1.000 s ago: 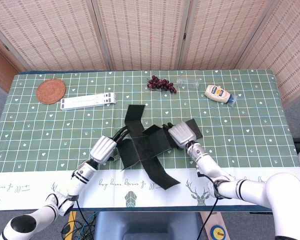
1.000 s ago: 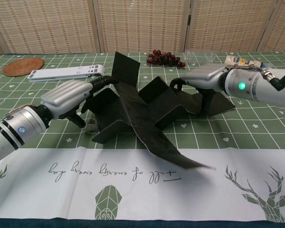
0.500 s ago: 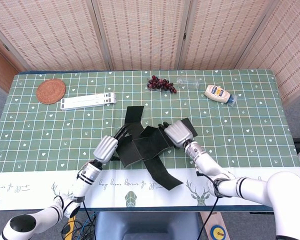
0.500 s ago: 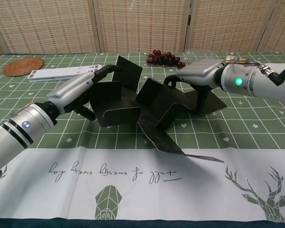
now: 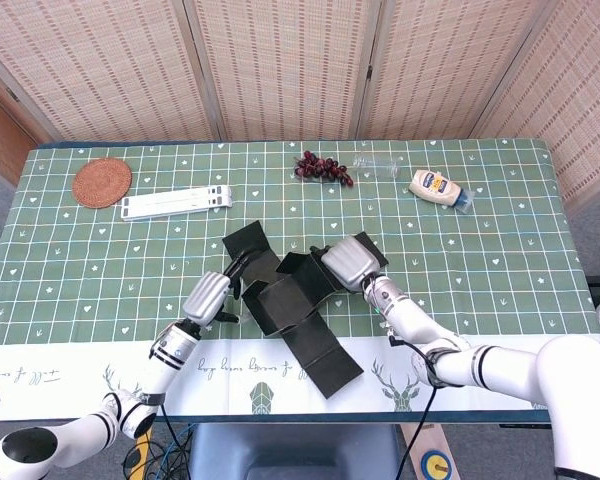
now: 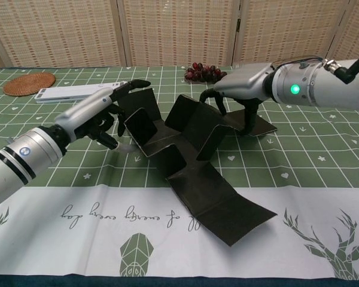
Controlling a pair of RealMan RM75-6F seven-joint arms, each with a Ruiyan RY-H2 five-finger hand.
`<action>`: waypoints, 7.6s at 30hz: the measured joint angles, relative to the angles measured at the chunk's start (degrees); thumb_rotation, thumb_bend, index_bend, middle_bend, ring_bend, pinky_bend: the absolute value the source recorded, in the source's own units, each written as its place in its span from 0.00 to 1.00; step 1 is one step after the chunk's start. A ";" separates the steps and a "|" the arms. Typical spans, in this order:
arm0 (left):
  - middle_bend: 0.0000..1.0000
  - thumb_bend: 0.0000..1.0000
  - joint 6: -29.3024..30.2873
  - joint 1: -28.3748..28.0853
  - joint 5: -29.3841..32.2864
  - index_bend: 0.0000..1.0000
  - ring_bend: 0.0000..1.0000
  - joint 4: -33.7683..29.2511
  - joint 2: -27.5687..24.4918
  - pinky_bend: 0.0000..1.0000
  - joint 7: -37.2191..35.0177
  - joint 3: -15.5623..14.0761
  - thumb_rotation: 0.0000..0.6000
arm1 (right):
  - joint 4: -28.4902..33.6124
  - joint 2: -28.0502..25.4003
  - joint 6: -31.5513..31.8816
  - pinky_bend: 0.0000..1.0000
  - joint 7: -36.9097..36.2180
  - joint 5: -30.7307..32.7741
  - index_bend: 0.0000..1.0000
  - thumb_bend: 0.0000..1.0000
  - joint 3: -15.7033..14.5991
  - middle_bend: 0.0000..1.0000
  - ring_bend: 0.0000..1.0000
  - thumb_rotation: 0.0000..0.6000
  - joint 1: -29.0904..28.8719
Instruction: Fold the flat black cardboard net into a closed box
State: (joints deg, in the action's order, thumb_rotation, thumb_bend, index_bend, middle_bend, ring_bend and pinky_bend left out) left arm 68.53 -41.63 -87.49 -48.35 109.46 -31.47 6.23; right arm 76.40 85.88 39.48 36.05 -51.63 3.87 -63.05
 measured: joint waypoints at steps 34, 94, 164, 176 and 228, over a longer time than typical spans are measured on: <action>0.01 0.17 -17.28 -1.15 3.99 0.01 0.61 -13.59 -8.16 0.91 -26.14 -0.34 1.00 | 2.52 -3.13 -2.03 1.00 2.24 -19.12 0.40 0.38 -2.20 0.40 0.82 1.00 -5.78; 0.13 0.17 -17.50 -5.21 -2.76 0.21 0.64 -11.05 -9.83 0.91 -52.26 -6.50 1.00 | -9.68 2.18 11.08 1.00 -9.02 -48.58 0.45 0.39 -4.86 0.43 0.83 1.00 -5.14; 0.17 0.17 -24.19 -2.18 5.76 0.23 0.64 -31.04 -34.05 0.91 -62.99 0.91 1.00 | -17.91 16.68 51.72 1.00 -37.73 -43.59 0.00 0.00 2.75 0.01 0.57 1.00 26.86; 0.17 0.17 -25.07 -1.91 5.44 0.23 0.64 -33.02 -37.05 0.91 -66.33 2.37 1.00 | -18.89 19.40 51.23 1.00 -40.27 -40.37 0.00 0.00 4.12 0.01 0.57 1.00 29.50; 0.17 0.17 -26.44 -3.63 2.90 0.22 0.63 -33.58 -34.96 0.91 -52.43 0.55 1.00 | -10.98 18.67 38.16 1.00 -35.79 -41.19 0.00 0.08 4.93 0.23 0.64 1.00 24.22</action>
State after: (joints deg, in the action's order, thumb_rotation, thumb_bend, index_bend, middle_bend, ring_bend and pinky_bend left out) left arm 42.08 -45.26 -84.59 -81.93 74.50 -83.90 6.78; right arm 65.42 104.54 77.64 0.26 -92.82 8.80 -38.83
